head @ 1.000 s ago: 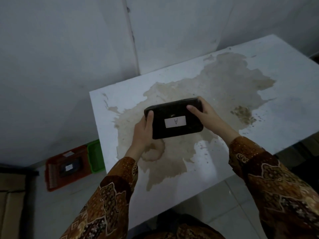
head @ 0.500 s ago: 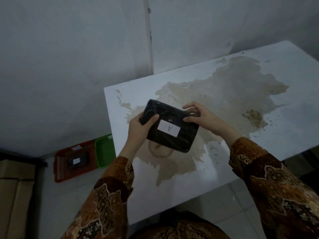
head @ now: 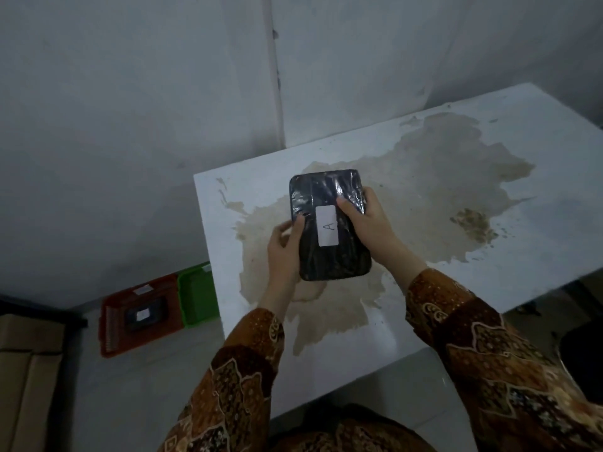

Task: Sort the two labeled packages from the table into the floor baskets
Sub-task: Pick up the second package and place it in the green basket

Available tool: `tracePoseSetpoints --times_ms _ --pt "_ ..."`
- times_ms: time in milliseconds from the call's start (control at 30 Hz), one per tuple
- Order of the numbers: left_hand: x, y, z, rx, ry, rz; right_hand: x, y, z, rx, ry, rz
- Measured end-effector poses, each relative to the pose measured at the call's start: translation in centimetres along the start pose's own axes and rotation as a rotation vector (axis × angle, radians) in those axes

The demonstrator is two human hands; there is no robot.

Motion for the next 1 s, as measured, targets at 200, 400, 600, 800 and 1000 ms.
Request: tracePoseSetpoints --times_ms 200,400,600,800,1000 --pt "-3.5 3.5 2.3 0.051 0.386 -0.163 3.8 1.6 -0.9 0.355 -0.519 0.101" --pt "-2.6 1.9 -2.5 0.152 0.307 -0.104 3.7 1.2 0.6 0.199 -0.548 0.117" --pt "-1.0 -0.7 -9.0 0.184 0.069 -0.023 1.9 1.7 4.9 -0.196 -0.201 0.043" --pt "-0.6 -1.1 -17.0 0.325 -0.158 0.1 3.6 3.9 12.5 -0.232 -0.066 0.05" --pt "-5.9 -3.2 -29.0 0.352 -0.239 0.032 8.5 6.2 24.7 -0.149 0.008 0.091"
Point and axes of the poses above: each hand's wrist, its own y-axis away from the middle knuckle, its own z-axis out of the palm, x = y × z, the point moved 8 cm from there along -y, towards the middle knuckle, and after that the axes turned 15 degrees about -y, right-handed, at the moved point
